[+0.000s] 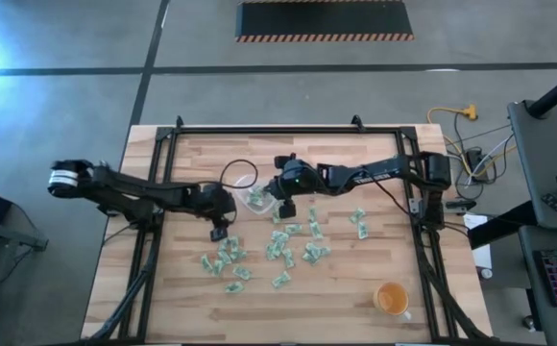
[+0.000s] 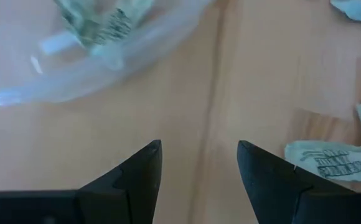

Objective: Pick and place Stevia / Truvia into bins
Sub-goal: Put the stevia packet into the transparent bin

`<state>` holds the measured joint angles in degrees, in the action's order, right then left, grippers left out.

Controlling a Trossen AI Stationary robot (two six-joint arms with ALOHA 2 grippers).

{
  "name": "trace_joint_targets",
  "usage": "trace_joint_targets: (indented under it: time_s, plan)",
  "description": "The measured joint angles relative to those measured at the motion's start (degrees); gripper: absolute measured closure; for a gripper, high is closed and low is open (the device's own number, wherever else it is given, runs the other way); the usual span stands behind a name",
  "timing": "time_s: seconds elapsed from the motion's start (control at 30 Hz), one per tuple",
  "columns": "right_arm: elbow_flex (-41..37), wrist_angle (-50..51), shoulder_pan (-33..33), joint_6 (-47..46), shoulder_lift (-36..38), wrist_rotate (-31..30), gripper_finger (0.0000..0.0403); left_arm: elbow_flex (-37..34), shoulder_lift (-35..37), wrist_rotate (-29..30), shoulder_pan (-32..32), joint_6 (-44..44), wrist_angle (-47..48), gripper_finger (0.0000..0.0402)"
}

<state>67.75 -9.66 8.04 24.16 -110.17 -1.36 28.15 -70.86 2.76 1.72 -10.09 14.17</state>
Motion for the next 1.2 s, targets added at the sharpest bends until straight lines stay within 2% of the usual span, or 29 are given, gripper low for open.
trace_joint_targets:
  time_s: [0.13,0.3,0.5,0.6,0.93,1.2]
  plan:
    - [0.5,-0.9,0.2,1.8,-1.9,0.3,0.0376,0.5,-2.0,-2.2,-0.2,-1.4,-0.1,0.0209]
    - [1.6,-1.0,0.6,3.7,-3.0,-0.3,0.0329,0.7,-2.6,-2.5,-1.4,-2.6,0.3,0.0209]
    - [2.3,0.9,0.6,4.6,-0.7,-0.3,0.0283,0.6,-1.8,-2.7,-3.5,-3.2,-0.1,0.0209]
    - [2.4,5.6,0.6,4.2,1.1,-0.1,0.0271,0.6,-1.7,-2.9,-4.8,-3.2,0.1,0.0209]
    - [2.4,18.6,0.5,1.1,3.7,6.0,0.0265,0.3,-1.9,-5.1,-8.2,-3.2,-0.8,0.0209]
    - [2.4,23.4,0.5,0.7,3.7,6.4,0.0276,-1.3,-2.0,-6.7,-9.5,-3.2,-3.6,0.021]
